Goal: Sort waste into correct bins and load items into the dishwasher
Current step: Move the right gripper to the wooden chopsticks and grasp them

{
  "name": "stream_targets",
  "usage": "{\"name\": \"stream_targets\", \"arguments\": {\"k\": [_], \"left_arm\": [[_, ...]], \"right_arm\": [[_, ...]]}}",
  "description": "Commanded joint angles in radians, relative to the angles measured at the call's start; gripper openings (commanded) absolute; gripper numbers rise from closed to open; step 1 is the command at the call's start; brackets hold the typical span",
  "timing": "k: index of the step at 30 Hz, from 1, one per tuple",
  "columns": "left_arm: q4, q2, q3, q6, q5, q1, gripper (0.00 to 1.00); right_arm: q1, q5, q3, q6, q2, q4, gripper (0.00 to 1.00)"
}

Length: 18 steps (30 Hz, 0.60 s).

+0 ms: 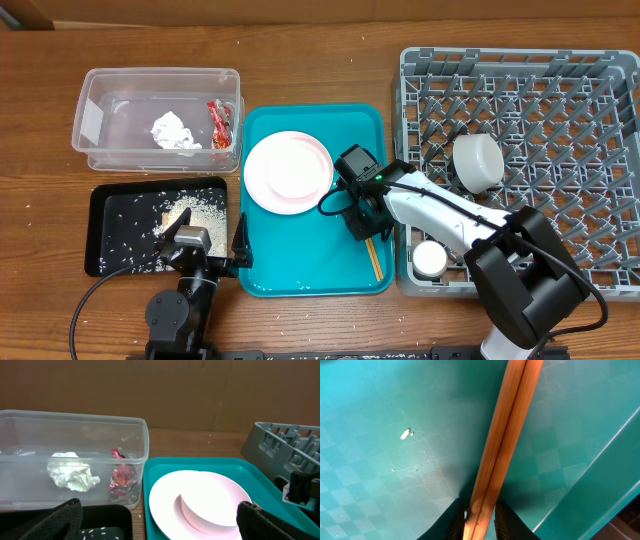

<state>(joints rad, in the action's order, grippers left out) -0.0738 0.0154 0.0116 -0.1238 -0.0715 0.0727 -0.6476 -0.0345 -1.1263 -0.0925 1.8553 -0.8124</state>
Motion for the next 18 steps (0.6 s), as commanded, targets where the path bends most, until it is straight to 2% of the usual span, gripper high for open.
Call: {"name": "stream_targets", "arguments": {"k": [1,4,5,7,13,16,18], "left_arm": [[0.004,-0.011,-0.007,0.005,-0.006,0.006,1.0],[0.004,-0.011,-0.007,0.005,-0.006,0.006,1.0],[0.004,-0.011,-0.007,0.005,-0.006,0.006,1.0],[0.004,-0.011,-0.007,0.005,-0.006,0.006,1.0],[0.004,-0.011,-0.007,0.005,-0.006,0.006,1.0],[0.004,-0.011,-0.007,0.005,-0.006,0.006,1.0],[0.004,-0.011,-0.007,0.005,-0.006,0.006,1.0]], "right_arm": [[0.002,0.054,0.009,-0.005,0.004,0.013,0.23],[0.002,0.163,-0.007,-0.046,0.004,0.01,0.23],[0.002,0.162,-0.021,-0.046,0.003,-0.005,0.24],[0.002,0.162,-0.058,-0.046,0.002,-0.049,0.32],[-0.003,0.096,-0.148,-0.031,-0.027,-0.141,0.38],[-0.004,0.078,-0.148,-0.03,-0.027,-0.14,0.39],[-0.004,0.057,-0.142,-0.011,-0.026,-0.139,0.33]]}}
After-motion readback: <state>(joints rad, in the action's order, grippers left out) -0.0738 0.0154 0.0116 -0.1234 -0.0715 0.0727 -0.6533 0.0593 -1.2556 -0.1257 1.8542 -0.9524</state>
